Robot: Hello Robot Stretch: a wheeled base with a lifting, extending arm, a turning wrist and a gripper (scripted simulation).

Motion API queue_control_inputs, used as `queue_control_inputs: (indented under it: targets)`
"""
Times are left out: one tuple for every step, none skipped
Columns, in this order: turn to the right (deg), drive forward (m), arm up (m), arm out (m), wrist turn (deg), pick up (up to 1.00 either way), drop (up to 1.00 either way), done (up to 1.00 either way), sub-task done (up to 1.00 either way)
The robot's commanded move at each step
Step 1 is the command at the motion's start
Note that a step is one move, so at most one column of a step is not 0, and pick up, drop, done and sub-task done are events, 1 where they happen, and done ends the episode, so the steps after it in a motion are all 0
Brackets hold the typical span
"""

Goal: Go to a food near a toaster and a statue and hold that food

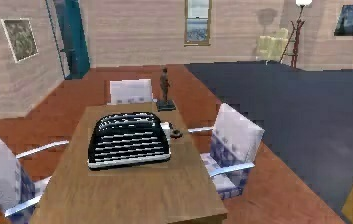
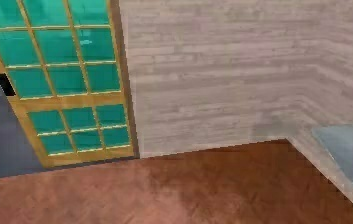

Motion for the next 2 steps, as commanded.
queue_control_inputs:
  targets:
    - [42.0, 0.00, 0.00, 0.00, 0.0, 0.00, 0.00, 0.00, 0.00]
    - [0.0, 0.50, 0.00, 0.00, 0.0, 0.00, 0.00, 0.00, 0.00]
